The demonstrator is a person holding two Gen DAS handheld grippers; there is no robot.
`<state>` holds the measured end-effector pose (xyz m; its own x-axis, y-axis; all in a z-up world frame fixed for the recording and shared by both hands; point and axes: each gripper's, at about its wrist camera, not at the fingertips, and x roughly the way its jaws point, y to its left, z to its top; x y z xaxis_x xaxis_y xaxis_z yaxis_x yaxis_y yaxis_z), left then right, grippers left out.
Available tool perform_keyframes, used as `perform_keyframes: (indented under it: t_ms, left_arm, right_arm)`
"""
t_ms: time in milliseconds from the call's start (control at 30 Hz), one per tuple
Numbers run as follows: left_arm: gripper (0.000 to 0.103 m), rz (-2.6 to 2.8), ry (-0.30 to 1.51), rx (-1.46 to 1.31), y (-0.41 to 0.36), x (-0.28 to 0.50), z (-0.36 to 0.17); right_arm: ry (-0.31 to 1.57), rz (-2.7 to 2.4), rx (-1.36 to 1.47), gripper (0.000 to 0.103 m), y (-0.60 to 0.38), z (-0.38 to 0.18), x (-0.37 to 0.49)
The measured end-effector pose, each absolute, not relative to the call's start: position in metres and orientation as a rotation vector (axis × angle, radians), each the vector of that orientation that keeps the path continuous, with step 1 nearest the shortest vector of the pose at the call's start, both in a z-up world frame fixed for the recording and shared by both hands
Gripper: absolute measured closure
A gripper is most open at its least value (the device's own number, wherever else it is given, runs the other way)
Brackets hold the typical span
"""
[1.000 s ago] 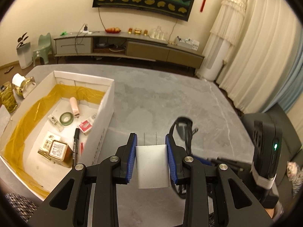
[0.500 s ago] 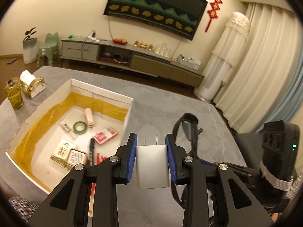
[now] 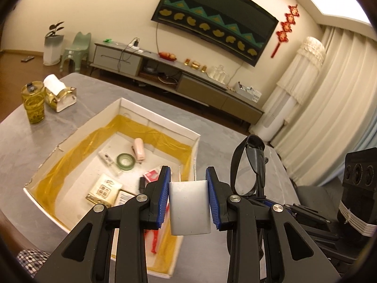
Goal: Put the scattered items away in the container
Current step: 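Carry the charger and glasses over the white box with both grippers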
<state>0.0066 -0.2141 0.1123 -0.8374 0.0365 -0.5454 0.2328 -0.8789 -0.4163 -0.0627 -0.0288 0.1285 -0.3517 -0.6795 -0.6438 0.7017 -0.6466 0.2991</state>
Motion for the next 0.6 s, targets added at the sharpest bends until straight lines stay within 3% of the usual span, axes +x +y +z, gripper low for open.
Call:
perform_keyframes:
  t_ms: [600]
  left_arm:
    - [0.071, -2.643, 0.745, 0.839, -0.285, 0.009, 0.08]
  right_arm:
    - [0.174, -1.996, 1.014, 0.085, -0.118, 0.114, -0.07]
